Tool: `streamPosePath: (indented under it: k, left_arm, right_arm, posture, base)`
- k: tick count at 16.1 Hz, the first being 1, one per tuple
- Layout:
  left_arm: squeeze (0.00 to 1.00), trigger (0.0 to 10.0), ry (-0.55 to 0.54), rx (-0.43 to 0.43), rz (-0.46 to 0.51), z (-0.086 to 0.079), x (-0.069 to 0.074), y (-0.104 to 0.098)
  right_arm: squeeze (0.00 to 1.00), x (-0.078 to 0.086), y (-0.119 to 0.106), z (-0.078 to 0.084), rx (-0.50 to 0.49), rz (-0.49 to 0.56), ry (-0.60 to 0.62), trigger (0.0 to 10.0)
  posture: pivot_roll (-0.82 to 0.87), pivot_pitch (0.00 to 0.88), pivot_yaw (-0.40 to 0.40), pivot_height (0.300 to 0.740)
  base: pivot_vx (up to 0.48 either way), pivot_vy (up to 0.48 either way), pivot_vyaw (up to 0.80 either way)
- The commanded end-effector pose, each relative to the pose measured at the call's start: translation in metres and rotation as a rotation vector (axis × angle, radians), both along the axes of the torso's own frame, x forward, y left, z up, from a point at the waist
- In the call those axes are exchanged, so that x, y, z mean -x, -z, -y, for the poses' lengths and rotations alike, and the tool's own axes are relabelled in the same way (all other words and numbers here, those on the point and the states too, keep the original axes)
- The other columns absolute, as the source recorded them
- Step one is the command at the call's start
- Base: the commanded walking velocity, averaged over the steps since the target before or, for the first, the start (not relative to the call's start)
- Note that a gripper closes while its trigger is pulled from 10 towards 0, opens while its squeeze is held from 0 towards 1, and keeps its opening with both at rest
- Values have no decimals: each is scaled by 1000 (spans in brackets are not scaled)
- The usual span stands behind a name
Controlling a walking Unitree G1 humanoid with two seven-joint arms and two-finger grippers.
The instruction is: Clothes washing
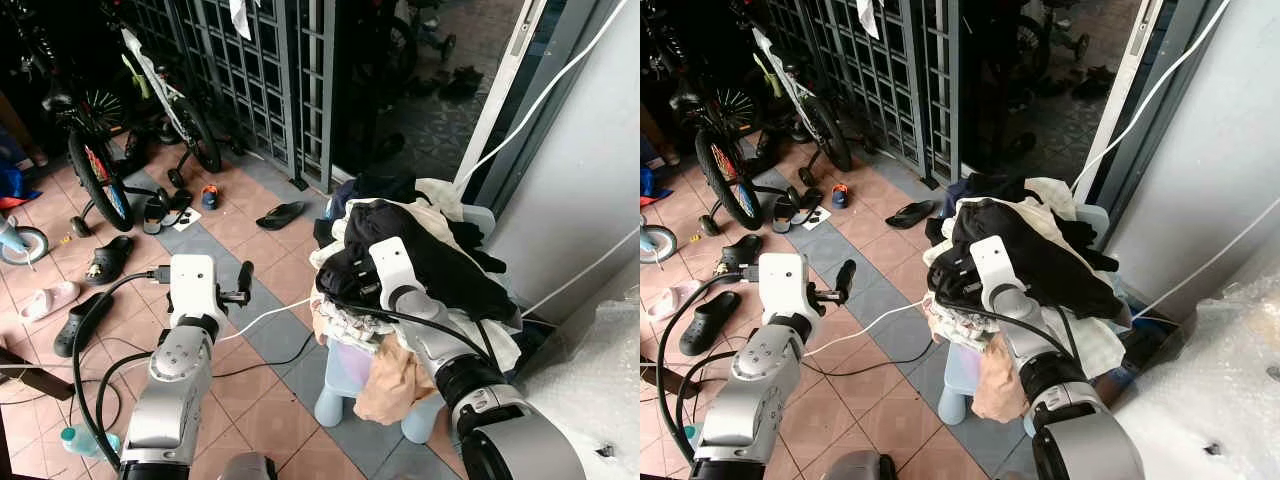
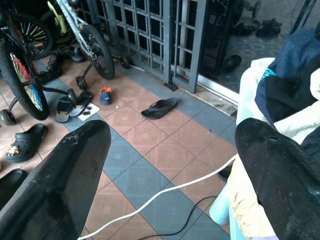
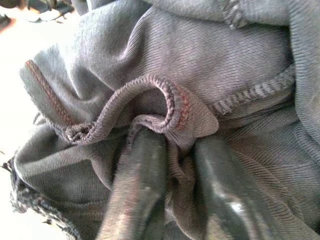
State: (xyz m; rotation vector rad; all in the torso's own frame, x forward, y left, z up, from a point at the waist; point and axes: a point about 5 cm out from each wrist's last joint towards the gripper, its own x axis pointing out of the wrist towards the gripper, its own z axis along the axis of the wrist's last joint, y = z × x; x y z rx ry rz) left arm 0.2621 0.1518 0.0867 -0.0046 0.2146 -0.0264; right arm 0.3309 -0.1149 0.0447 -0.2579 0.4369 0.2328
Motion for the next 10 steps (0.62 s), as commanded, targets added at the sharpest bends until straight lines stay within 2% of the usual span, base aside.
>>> streamPosePath:
  k: [1,3,4,6,8,9,10]
  left_arm:
    - [0,10000,-8,-16,16,-1,0,-3]
    - [0,10000,-12,-22,17,0,-1,-3]
    - [0,10000,-9,-20,17,1,-1,-3]
    - [0,10000,-5,-15,17,2,-1,-3]
    - [0,10000,5,-15,16,3,-1,-2]
    - [0,10000,14,-21,14,2,-4,-3]
    - [0,10000,23,-26,16,2,-6,-3]
  right_arm:
    - [0,-1,-2,0,-41,14,10,0]
    - [0,2,-4,7,-96,63,40,0]
    - [0,4,-12,8,-128,138,24,0]
    - [0,8,-23,11,-159,223,-1,0]
    - [0,16,-31,19,-137,293,-1,0]
    - [0,21,-45,22,-180,363,-3,0]
    - [0,25,-62,18,-178,464,-59,0]
  posture:
    - [37,10,23,740]
    - [32,0,21,740]
    - [23,0,18,740]
    - [21,0,20,740]
    - [12,0,31,740]
    - [0,2,46,740]
    - [-9,4,57,740]
  base:
    - [0,0,0]
    - [0,0,0]
    - [0,0,0]
    - [0,0,0]
    - [0,0,0]
    - [0,0,0]
    - [0,0,0]
